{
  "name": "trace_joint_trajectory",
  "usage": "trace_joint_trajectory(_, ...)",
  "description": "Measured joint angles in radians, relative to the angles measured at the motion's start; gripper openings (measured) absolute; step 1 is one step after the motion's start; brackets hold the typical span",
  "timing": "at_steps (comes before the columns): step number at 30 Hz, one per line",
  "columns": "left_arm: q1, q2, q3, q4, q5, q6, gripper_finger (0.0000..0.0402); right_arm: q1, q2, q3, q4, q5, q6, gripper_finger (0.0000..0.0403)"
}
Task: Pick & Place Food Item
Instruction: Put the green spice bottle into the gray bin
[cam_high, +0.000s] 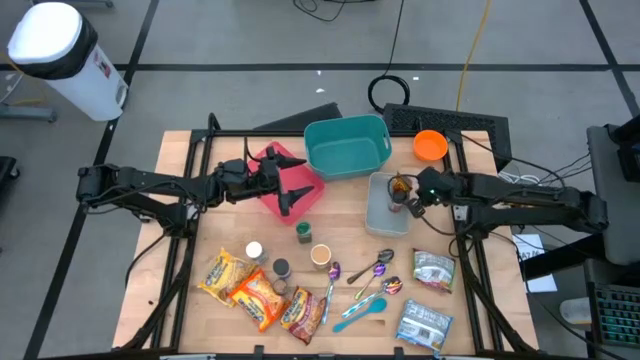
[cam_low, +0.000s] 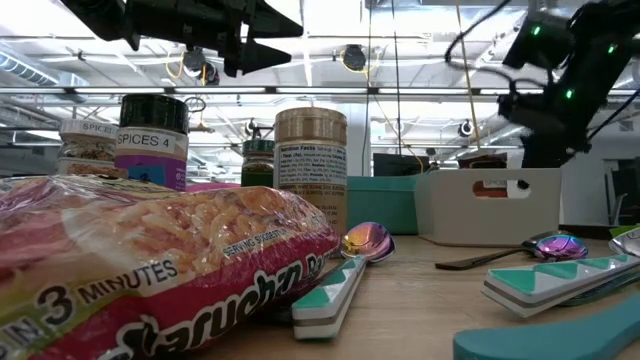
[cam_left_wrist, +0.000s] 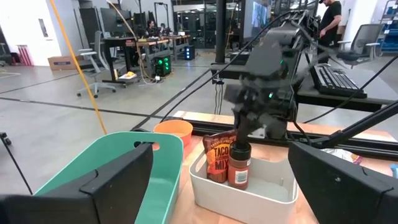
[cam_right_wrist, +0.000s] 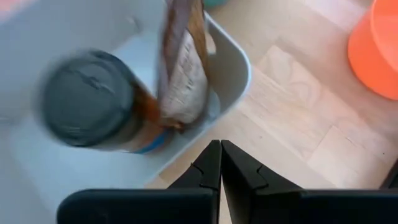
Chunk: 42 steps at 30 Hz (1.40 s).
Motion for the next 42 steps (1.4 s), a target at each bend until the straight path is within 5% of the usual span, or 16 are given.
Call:
trace_joint_trajectory(11, -0.003, 0.0, 0.0, -0.007, 0.009, -0.065, 0.037, 0.239, -0.123, 0.066, 0.069, 0.186, 0.029, 0.0)
trace_joint_trajectory(20, -0.002, 0.0, 0.0, -0.009, 0.007, -0.254, 0.0378, 0.457, -0.106, 0.043, 0.516, 0.207, -0.209, 0.0)
trace_joint_trajectory(28, 0.004, 0.0, 0.0, -0.05, -0.015, -0.184, 0.0384, 0.62, -0.043, -0.083, 0.945, 0.205, -0.501, 0.0)
trace_joint_trajectory(36, -0.058, 0.0, 0.004, -0.193, 0.148, -0.116, 0.0365, 0.658, -0.041, -0.099, 0.997, 0.206, -0.57, 0.0)
trace_joint_trajectory(42, -0.172, 0.0, 0.016, -0.448, 0.016, 0.024, 0.035, 0.658, -0.041, -0.099, 0.988, 0.205, -0.569, 0.0)
